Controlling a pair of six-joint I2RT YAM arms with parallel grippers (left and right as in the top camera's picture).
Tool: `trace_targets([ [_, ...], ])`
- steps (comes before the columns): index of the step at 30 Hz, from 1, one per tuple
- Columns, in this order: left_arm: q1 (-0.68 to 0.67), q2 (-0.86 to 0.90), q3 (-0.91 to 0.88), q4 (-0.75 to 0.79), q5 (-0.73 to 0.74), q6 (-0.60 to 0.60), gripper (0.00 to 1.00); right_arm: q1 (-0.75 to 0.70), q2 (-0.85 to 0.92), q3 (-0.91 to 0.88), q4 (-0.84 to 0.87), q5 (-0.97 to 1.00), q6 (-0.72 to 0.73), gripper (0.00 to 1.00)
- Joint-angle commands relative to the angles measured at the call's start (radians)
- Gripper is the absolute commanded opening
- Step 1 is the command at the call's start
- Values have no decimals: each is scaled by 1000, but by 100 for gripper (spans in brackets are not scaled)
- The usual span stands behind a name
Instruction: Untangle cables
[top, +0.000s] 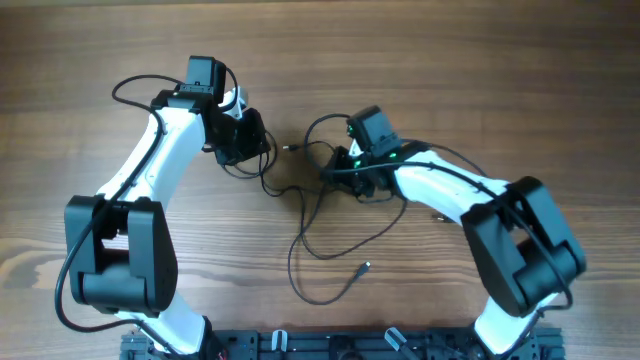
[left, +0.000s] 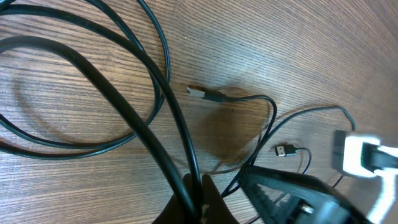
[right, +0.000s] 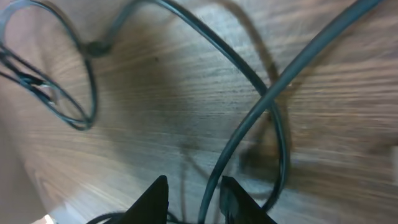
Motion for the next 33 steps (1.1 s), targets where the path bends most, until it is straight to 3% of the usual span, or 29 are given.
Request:
trace_targets([
  [1, -3, 10, 0, 3, 16, 26, 4, 10, 48, -7, 9, 40, 68, 29],
  [10, -3, 10, 0, 2, 16, 26, 4, 10, 95, -7, 87, 62, 75, 30],
  [12, -3, 10, 0, 2, 16, 26, 4, 16, 122, -7, 110, 21, 89, 27],
  [15, -3, 10, 0, 2, 16, 26, 4, 24, 176, -7, 140, -4, 142, 4],
  [21, -3, 10, 0, 2, 16, 26, 4, -29, 172, -6, 270, -67, 114, 4],
  [26, -3, 10, 0, -14, 16, 22, 4, -140, 23, -5, 455, -253, 76, 5],
  [33, -3, 10, 0, -33, -19, 22, 4, -336, -388, -5, 512, -200, -70, 4],
])
